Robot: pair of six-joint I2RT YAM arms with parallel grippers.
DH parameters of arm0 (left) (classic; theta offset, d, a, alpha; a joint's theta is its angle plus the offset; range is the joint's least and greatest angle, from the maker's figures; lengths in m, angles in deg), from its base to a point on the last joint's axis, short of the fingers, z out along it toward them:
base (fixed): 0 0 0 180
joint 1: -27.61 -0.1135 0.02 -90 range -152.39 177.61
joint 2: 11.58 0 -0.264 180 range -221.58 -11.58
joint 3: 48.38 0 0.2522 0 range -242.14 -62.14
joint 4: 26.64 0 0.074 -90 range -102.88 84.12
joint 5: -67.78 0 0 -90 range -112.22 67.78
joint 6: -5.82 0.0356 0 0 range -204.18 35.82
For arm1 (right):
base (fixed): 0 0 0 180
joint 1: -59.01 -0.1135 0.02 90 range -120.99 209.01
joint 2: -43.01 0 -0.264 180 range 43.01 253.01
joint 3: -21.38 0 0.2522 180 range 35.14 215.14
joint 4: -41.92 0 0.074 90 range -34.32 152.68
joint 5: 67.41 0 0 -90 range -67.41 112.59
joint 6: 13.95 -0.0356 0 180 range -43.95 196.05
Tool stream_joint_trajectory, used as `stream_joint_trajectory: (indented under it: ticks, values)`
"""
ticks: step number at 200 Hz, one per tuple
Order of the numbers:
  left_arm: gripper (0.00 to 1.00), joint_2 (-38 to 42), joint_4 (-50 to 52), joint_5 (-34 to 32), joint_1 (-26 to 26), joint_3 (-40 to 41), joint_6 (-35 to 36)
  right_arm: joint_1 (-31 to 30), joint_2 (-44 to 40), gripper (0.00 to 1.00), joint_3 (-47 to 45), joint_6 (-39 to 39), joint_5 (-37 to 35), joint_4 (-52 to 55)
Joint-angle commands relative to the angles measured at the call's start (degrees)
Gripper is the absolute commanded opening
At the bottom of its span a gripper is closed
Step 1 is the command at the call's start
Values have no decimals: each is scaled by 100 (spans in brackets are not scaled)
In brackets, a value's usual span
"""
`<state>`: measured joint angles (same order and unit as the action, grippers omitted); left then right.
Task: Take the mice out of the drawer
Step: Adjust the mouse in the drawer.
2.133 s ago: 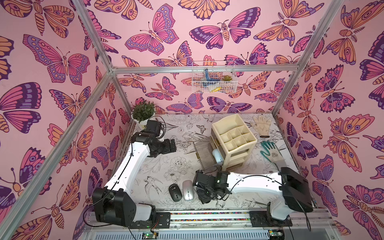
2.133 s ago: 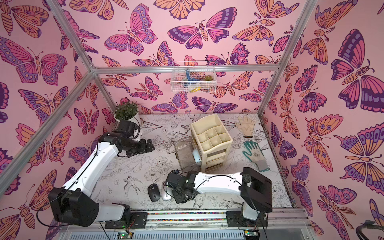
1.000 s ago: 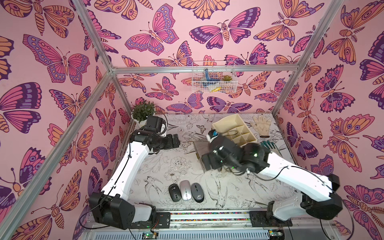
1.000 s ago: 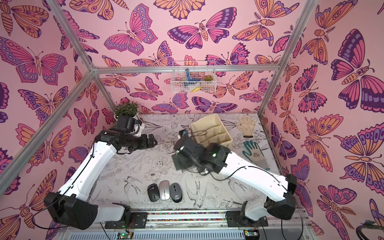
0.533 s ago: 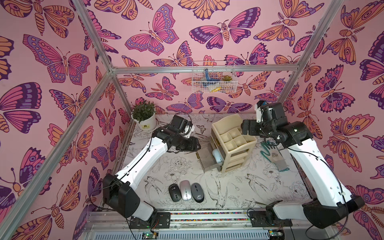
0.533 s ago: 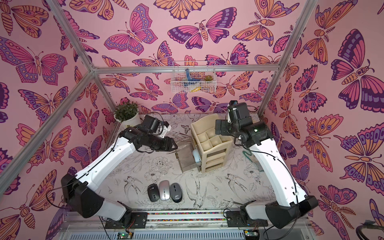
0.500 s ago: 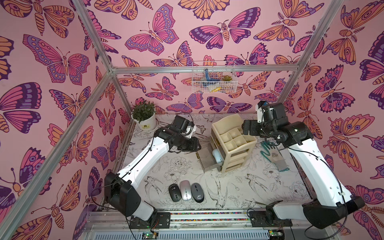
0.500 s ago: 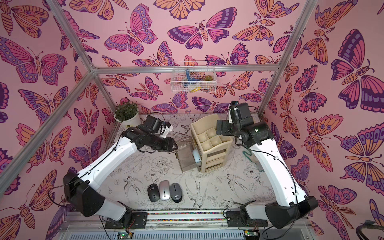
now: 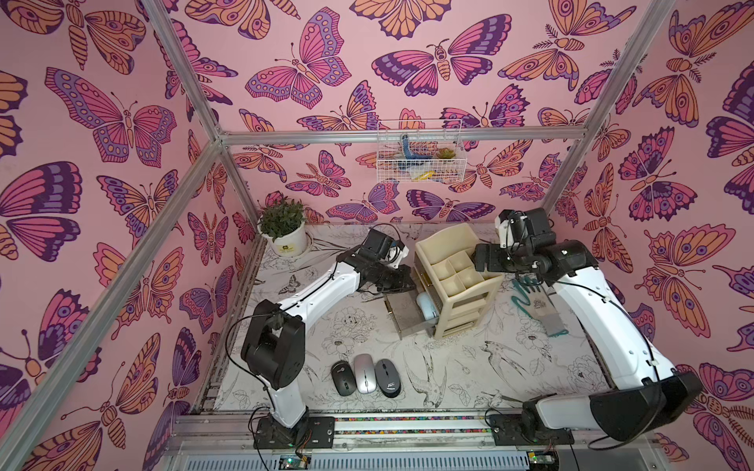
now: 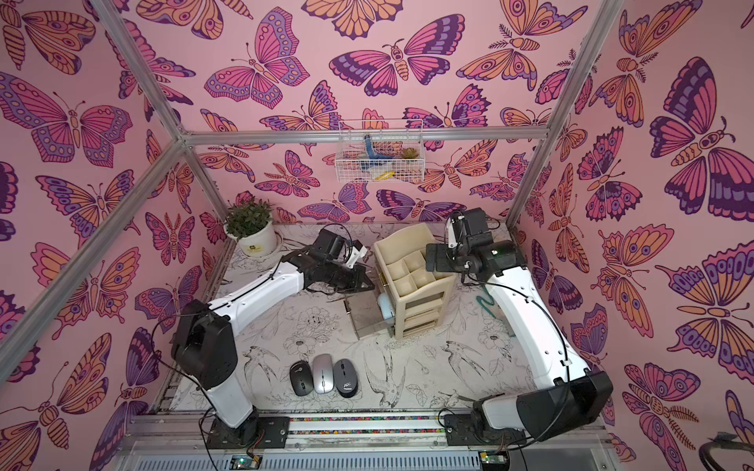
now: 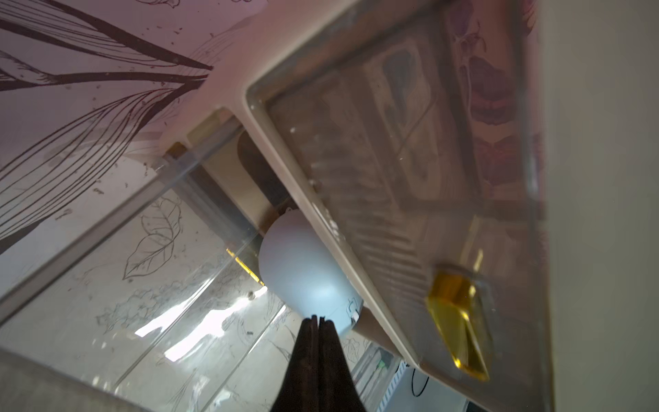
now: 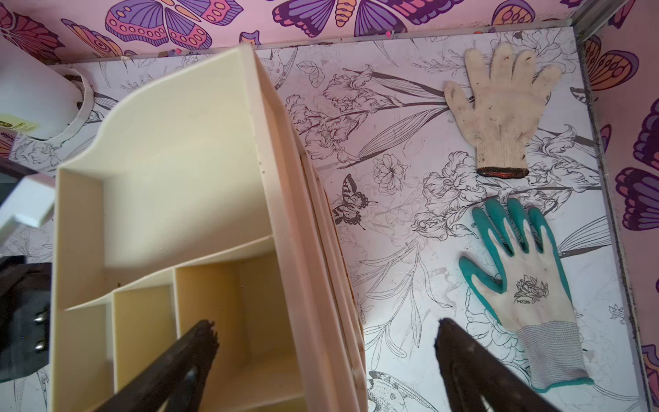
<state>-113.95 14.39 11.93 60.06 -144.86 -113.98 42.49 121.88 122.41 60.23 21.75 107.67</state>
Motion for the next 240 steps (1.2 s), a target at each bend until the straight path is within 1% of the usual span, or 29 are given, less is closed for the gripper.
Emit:
stream_joint_trajectory:
  ticks: [1,20,48,101,124,138,156,188,204,240]
  values:
    - [0,-157,-827,305,38,163,-500,-10,76,99,-160,61,301,-38]
    - [0,-336,-1396,424,36,290,-895,-10,67,99,-250,63,330,-70]
    - [0,-694,-1760,531,34,250,-1245,-10,34,99,-352,66,411,-110]
    - [0,-1113,-2042,736,98,132,-1655,-10,123,99,-486,103,518,-180]
    - [0,-1137,-2002,905,174,140,-1636,-10,181,99,-500,96,559,-213]
    - [0,-1141,-1430,1002,174,39,-1342,-10,203,99,-495,113,529,-225]
    - [0,-1063,-489,894,174,-34,-784,-1,237,99,-476,156,458,-224]
    - [0,-821,516,1028,175,130,5,41,343,99,-438,176,471,-229]
    - [0,-649,1097,873,175,189,429,52,366,99,-438,184,463,-238]
    - [0,-297,2167,129,161,159,1029,91,410,99,-470,196,458,-242]
